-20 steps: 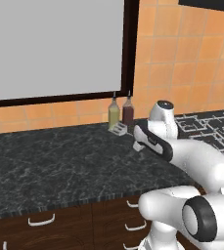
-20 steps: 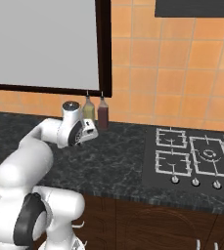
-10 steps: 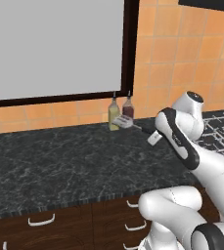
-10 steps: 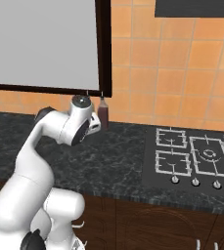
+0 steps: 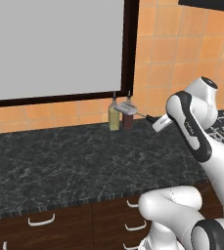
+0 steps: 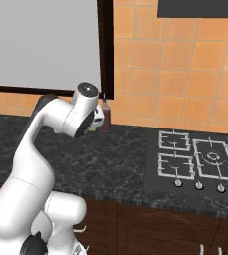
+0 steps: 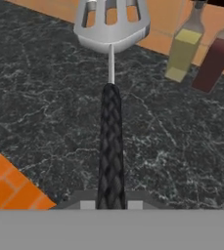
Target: Put the garlic and eggplant in the pot. Retrieve the spatula and lightly stir the vegetables in the pot.
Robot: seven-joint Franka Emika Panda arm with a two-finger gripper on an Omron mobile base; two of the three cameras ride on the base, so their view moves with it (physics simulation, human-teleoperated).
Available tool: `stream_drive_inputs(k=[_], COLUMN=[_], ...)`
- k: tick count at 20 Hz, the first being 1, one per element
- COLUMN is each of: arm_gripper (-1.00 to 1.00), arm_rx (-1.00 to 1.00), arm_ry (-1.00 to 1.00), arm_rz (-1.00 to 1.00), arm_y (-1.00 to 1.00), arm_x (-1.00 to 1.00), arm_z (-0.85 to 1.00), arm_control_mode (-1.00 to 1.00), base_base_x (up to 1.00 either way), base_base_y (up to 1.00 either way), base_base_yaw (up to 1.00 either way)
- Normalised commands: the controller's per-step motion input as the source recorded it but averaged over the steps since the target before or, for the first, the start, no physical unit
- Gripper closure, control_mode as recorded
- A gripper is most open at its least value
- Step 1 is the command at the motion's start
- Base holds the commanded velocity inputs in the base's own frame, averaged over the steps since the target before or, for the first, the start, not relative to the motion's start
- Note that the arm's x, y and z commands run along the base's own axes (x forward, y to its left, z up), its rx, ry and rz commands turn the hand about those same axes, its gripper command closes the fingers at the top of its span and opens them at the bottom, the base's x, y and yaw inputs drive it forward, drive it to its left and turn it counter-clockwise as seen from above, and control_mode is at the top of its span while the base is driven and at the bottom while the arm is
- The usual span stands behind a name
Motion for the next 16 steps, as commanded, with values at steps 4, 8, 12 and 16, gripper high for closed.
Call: stream_drive_inputs(k=[4,8,12,16], arm_gripper=[1.0,1.0,1.0,1.0], arm_rx=[0.0,0.0,0.0,0.0], arm_ry=[0.0,0.0,0.0,0.0], arm_rz=[0.0,0.0,0.0,0.0], arm_y=[0.0,0.0,-0.01,0.0], arm_x=[0.0,0.0,0.0,0.0], arm_z=[0.0,0.0,0.0,0.0], arm_control_mode=[-1.0,-1.0,1.0,1.0], base_base_x=[0.0,0.0,-0.06,-0.14], base_base_y=[0.0,0.0,-0.67,-1.0], base_base_yaw=[0.0,0.0,0.0,0.0])
